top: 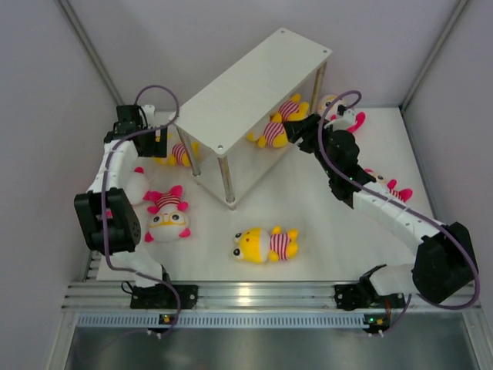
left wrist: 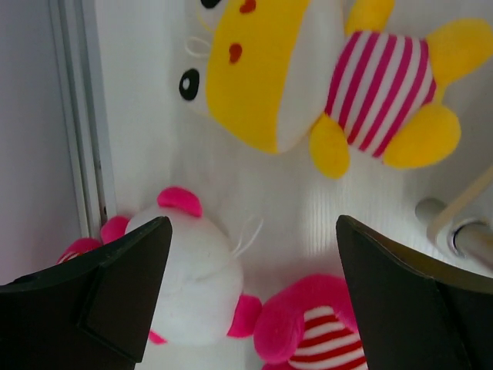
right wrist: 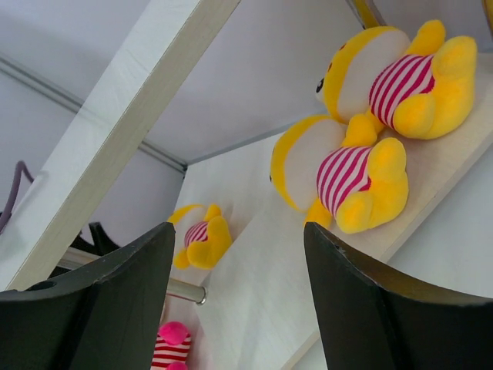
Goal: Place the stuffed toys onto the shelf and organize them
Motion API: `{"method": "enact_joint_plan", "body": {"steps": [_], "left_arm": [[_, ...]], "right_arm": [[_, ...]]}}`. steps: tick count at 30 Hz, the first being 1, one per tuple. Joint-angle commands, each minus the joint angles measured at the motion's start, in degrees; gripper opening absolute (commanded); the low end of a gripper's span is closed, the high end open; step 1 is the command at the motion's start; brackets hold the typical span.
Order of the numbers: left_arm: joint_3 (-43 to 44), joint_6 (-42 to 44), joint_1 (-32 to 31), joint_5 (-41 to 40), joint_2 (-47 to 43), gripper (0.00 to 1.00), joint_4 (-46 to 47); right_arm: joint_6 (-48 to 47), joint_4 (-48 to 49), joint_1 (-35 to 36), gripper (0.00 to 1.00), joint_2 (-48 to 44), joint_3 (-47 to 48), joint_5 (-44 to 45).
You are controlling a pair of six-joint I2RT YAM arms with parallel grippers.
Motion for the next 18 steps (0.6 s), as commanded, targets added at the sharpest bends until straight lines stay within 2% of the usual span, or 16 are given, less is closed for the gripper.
{"method": "enact_joint_plan", "body": {"steps": [1,6,9,14,18], "left_arm": [[7.30,-4.52,0.01,1.51,6.10,0.94,6.44],[15.65,-6.80,-0.34,-0.33,12.96,0.96,7.76],[17.25,-9.69,-0.43,-2.80,13.76,0.96,7.76],[15.49,-10.76,-0.86,-3.32,13.24,0.94,9.51],[11.98,-3.74,-3.85,-11.83,12.88,0.93,14.08]], "right_arm": [[-4.52,-0.69,0.89,0.68,-2.90,-0.58,0.70],[-7.07,-2.09,0.89,0.69,-4.39,-0.31,0.96],[-7.77,-2.27,0.89,0.69,-5.01,-0.67,1.14],[-9.00,-1.83,0.80,0.69,-5.63,-0.93,1.40],[-9.80,-2.18,0.80,0.69,-5.54,-0.58,1.49]]}}
